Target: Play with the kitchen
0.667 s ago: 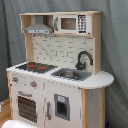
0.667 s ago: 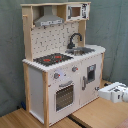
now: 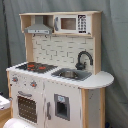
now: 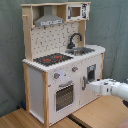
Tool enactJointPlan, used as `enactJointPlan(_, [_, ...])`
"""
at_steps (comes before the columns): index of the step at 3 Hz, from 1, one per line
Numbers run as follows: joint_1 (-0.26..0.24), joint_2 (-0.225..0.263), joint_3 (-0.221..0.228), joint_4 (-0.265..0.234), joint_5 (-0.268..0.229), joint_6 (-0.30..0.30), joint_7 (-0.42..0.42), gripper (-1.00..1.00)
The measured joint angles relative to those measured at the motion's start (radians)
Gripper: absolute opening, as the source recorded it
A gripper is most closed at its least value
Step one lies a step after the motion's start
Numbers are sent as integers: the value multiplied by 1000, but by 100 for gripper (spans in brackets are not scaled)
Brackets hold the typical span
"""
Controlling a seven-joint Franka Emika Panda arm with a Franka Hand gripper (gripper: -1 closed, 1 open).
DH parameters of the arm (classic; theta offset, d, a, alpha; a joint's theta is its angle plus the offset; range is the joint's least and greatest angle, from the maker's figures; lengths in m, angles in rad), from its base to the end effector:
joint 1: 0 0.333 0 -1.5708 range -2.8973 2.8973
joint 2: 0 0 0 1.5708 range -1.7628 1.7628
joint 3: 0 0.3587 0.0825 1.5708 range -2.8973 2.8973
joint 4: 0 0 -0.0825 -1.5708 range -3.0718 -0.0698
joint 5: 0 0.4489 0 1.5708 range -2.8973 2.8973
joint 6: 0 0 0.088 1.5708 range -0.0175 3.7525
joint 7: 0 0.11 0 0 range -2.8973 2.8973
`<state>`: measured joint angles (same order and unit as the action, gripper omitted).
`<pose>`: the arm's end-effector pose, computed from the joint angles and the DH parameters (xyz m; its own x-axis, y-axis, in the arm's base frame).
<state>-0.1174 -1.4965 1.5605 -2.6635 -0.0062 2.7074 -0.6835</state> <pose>0.1605 0.4392 0.3294 0.0129 0.7815 -0.6238 0.1012 0.6196 0.7784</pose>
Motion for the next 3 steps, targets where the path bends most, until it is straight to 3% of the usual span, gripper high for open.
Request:
enactJointPlan(2, [-172,0,-17,5,0,157,0,100])
enactJointPlan(3, [-244,0,-39,34,3,223,19,100])
